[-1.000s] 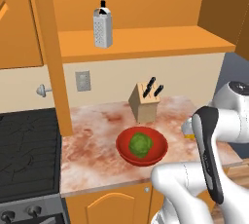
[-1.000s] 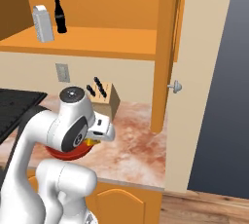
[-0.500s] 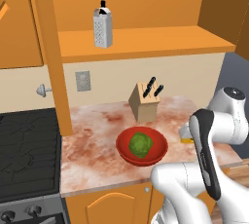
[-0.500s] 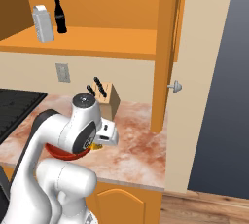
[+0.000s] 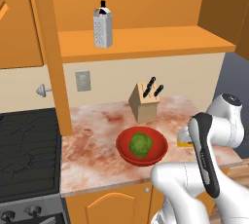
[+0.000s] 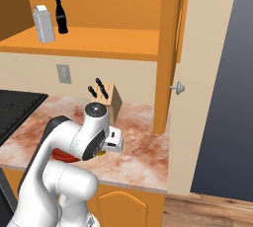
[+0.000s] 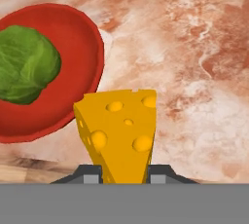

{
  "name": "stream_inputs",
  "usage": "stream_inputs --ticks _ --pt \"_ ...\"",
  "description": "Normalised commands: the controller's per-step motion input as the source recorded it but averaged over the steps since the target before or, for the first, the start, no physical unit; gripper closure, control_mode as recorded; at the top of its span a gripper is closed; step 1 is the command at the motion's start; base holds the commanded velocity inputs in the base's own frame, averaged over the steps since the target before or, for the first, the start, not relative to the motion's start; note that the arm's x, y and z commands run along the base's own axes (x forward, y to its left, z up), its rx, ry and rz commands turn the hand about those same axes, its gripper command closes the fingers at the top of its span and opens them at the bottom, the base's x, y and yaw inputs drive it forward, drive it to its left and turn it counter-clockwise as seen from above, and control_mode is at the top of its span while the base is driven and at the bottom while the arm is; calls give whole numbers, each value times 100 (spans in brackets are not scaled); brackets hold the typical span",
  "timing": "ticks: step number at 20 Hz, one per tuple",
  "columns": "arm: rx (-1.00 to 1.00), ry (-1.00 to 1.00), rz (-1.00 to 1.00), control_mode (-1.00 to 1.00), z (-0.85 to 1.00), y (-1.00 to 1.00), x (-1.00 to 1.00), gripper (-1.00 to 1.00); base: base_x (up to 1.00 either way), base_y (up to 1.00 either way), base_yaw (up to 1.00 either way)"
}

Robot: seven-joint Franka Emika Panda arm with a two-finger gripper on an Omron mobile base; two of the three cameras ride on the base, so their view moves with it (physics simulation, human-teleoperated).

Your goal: Pick the cheese from the fridge and the cheese grater from the cabinet and place them next to the salad bowl.

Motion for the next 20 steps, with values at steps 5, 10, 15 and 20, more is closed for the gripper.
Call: stream_inputs --ticks 5,10,15,20 --pt "0 0 0 -100 -17 -3 25 100 0 0 0" --pt "0 0 0 -100 -14 -2 28 100 0 0 0" --pt "0 0 0 -100 -15 -6 23 100 0 0 0" --pt "0 0 0 -100 -20 -4 29 100 0 0 0"
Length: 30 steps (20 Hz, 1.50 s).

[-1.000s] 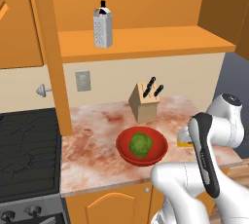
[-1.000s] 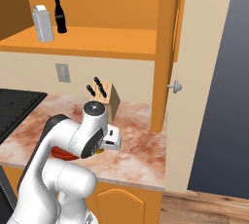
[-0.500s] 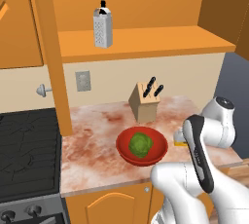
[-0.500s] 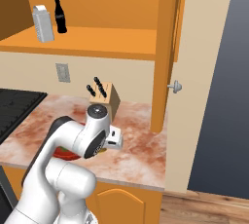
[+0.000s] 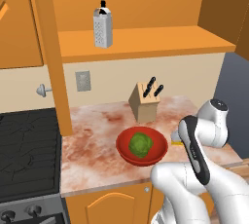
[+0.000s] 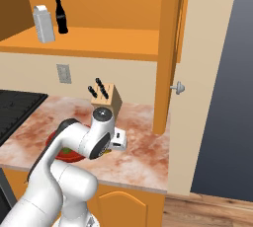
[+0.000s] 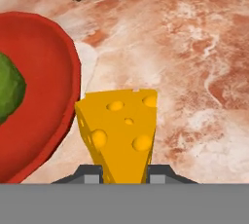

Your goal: Pick the cheese from the fridge and the cheese grater from the cabinet and place them next to the salad bowl.

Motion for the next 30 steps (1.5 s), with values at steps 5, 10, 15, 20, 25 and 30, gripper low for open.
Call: stream_inputs --ticks 5,10,15,20,25,30 --pt "0 0 3 -100 -17 -9 22 100 0 0 0" --pt "0 -2 10 -100 -13 -6 15 100 0 0 0" --pt "0 -5 12 -100 -14 -3 8 100 0 0 0" --pt "0 -6 14 -100 -22 -2 2 100 0 0 0" --pt "0 -12 16 -100 -22 0 3 100 0 0 0" --pt "0 -4 15 -100 -4 0 9 100 0 0 0"
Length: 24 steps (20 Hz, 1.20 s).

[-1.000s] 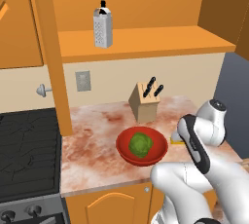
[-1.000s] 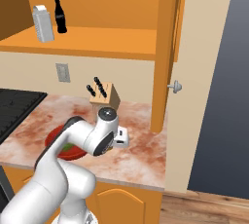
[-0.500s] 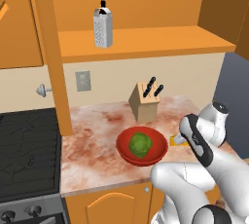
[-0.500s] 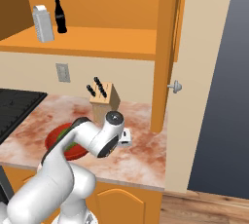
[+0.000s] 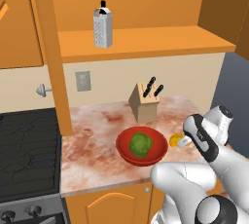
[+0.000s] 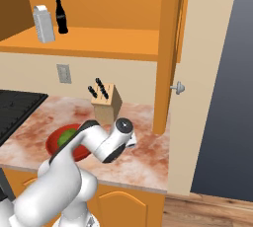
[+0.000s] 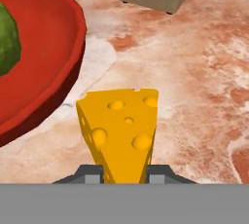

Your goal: Pick the cheese from the fridge and the cheese grater from the cabinet and place them next to the salad bowl.

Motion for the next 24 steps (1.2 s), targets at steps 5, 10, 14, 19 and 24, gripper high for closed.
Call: stream_inputs --ticks 5,10,14,19,24 --pt "0 0 12 -100 0 0 12 100 0 0 0" --pt "0 0 15 -100 -2 0 10 100 0 0 0" --pt "0 0 19 -100 -11 0 15 100 0 0 0" --pt "0 -2 19 -100 -13 0 9 100 0 0 0" --pt "-3 -6 10 -100 -13 0 9 100 0 0 0"
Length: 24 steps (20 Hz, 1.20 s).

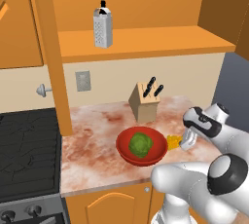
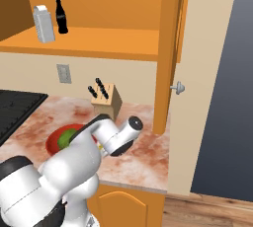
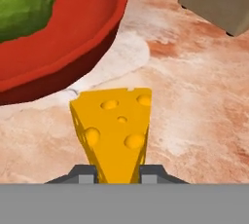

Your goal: Pick the cheese from the fridge and the cheese grater from the cabinet and place them next to the salad bowl.

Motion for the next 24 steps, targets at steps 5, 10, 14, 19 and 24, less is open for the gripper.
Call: stream_inputs --ticks 5,10,14,19,24 --pt "-2 -2 5 -100 -20 0 12 100 0 0 0" --pt "-9 -13 0 -100 -24 3 4 100 0 0 0" --pt "-14 -22 0 -100 -36 2 3 100 0 0 0" --pt "-11 -17 0 -100 -51 22 0 -100 0 0 0" --pt "-3 -15 0 -100 -2 11 0 -100 0 0 0"
